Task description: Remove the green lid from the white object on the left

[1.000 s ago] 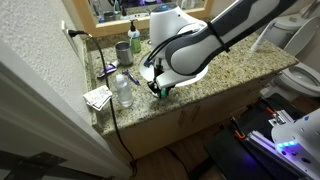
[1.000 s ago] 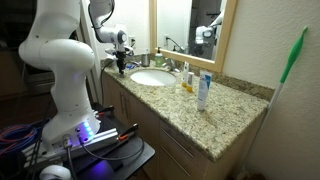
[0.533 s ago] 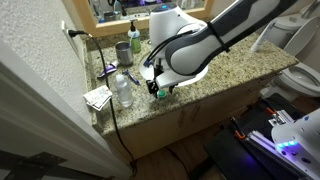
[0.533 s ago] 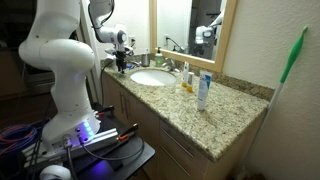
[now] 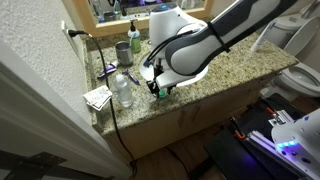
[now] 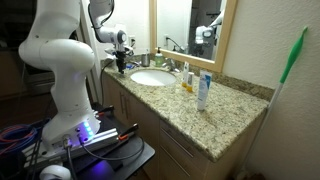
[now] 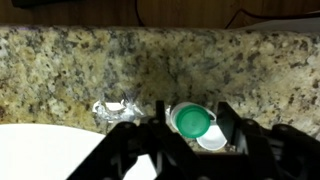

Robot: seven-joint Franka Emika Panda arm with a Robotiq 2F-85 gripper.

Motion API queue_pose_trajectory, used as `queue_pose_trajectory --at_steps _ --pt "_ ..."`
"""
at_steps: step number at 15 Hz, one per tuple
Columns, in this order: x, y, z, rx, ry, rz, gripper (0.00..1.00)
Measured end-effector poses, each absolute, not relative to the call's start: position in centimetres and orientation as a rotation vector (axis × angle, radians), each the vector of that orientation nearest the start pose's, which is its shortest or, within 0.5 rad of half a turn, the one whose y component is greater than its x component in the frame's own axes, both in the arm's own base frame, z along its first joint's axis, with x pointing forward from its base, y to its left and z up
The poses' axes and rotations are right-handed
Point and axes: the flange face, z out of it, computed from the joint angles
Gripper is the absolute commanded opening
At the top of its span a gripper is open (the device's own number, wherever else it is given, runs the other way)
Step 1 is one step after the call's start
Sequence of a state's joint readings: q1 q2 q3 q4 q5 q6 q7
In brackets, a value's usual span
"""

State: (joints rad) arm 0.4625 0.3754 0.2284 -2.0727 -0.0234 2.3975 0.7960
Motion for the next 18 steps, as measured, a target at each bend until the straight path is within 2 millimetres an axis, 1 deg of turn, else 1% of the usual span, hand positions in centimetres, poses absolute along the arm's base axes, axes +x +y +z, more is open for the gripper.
queue_pose_trajectory --at_steps 1,2,3,4,5,6,7,9,10,13,14,18 --pt "45.2 37.12 24.88 -3.113 0.158 0.117 0.8" --pt "45.2 37.14 24.94 -3.112 0.162 0.115 0.61" --pt "45.2 37.16 25.04 -3.113 0.167 0.11 0.67" --pt "45.19 37.19 25.11 -3.114 0.172 0.107 0.75" --pt "45.17 37.21 25.14 -3.114 0.174 0.106 0.8" --pt "45.17 37.22 25.13 -3.114 0.174 0.106 0.59" --pt "45.17 37.22 25.13 -3.114 0.174 0.106 0.55" --pt "45.15 37.21 25.03 -3.115 0.175 0.109 0.39" --pt "45.14 37.21 24.97 -3.115 0.175 0.11 0.34" --pt "45.13 37.23 25.04 -3.115 0.174 0.108 0.12" --pt "45.13 37.25 25.09 -3.114 0.173 0.107 0.08" --pt "45.03 37.38 25.2 -3.116 0.168 0.104 0.08"
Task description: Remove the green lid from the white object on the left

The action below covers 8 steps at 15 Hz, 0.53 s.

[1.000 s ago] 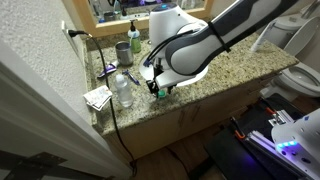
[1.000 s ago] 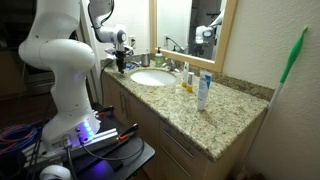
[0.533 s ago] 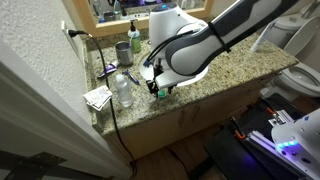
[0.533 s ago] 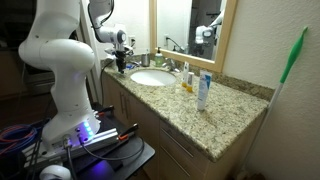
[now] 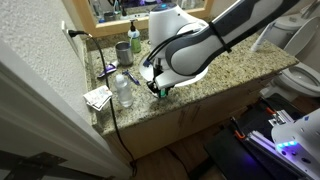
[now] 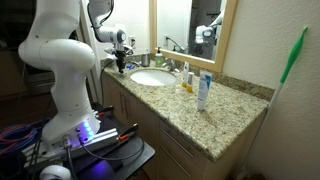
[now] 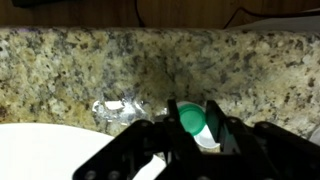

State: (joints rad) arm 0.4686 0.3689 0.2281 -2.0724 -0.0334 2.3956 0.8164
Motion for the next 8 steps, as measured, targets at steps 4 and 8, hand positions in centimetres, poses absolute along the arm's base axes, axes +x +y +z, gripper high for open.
queue_pose_trajectory --at_steps 4,8 --pt "44.9 37.6 25.4 -3.116 0.165 0.1 0.08" --pt "44.5 38.4 26.9 -3.095 0.139 0.07 0.08"
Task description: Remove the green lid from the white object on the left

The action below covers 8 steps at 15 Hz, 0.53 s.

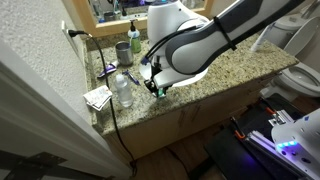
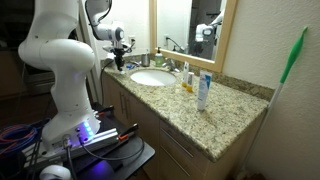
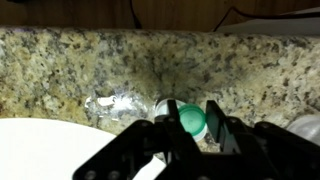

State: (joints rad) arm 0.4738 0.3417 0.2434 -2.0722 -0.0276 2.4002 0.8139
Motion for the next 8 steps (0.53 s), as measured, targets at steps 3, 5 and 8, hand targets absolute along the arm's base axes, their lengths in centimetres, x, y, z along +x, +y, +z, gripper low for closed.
queue_pose_trajectory --at_steps 3,5,8 --pt "43.9 39.6 27.5 -3.059 0.097 0.057 0.08" --pt "43.7 40.4 27.4 -3.029 0.07 0.05 0.08" --pt "43.7 41.3 26.6 -2.994 0.039 0.052 0.08"
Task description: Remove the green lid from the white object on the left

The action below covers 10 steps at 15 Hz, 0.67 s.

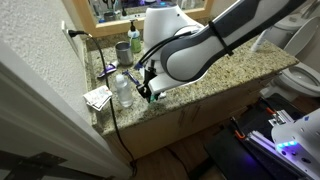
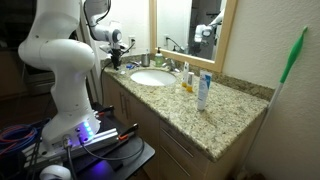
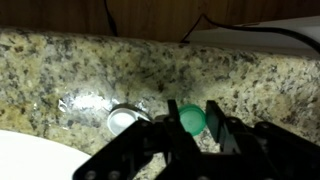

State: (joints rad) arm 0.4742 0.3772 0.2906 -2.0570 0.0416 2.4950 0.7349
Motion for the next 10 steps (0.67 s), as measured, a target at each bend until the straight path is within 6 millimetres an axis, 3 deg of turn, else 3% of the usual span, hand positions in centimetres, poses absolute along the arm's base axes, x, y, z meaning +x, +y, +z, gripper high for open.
queue_pose_trajectory --at_steps 6,7,8,10 --pt "43.9 41.7 24.0 -2.964 0.013 0.116 0.08" --pt "43.9 41.8 23.8 -2.963 0.011 0.121 0.38" --pt "43.9 41.8 23.8 -2.961 0.012 0.123 0.6" --pt "44.0 41.8 23.8 -2.96 0.014 0.126 0.64"
